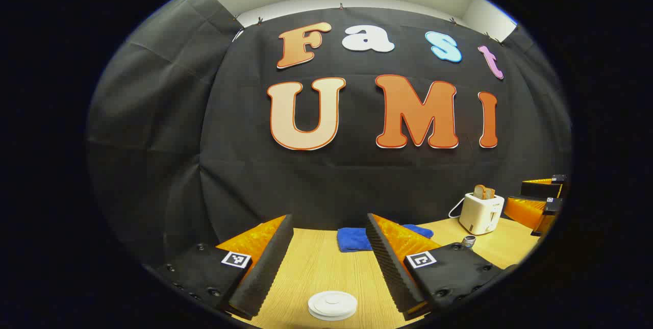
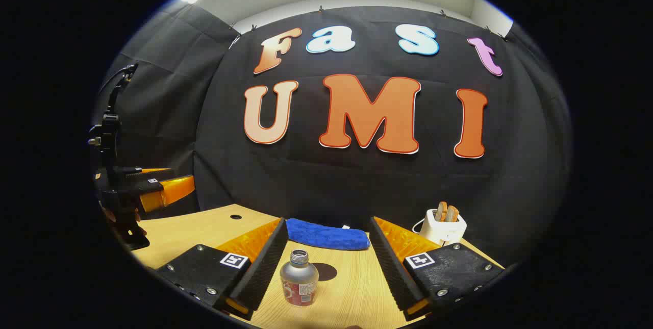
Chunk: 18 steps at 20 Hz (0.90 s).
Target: Open the teacup lid with one hand, grasp the water bottle and pour water into the teacup with the other hand; after pouring, place the water bottle on the coaster and then close the teacup lid.
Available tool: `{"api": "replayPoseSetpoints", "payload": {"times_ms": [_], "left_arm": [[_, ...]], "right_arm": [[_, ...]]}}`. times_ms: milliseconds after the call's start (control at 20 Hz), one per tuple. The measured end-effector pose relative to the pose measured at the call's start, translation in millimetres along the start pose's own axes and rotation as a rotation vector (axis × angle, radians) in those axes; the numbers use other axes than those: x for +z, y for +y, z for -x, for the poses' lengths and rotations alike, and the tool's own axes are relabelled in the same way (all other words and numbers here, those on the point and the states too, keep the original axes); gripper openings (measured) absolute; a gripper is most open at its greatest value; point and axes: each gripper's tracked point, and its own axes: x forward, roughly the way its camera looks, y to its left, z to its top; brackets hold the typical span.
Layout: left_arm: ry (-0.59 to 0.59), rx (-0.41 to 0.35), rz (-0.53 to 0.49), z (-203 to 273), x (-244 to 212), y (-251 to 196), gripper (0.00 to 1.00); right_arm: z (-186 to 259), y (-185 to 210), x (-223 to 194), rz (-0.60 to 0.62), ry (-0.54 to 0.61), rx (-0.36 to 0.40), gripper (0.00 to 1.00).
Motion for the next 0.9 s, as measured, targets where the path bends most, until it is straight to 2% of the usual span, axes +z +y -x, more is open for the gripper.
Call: {"api": "replayPoseSetpoints", "payload": {"times_ms": [900], "left_arm": [[0.014, 0.000, -0.027, 3.8, -6.2, -2.3, 0.98]], "right_arm": [[5.6, -0.3, -7.8, 0.007, 0.009, -0.008, 0.96]]}}
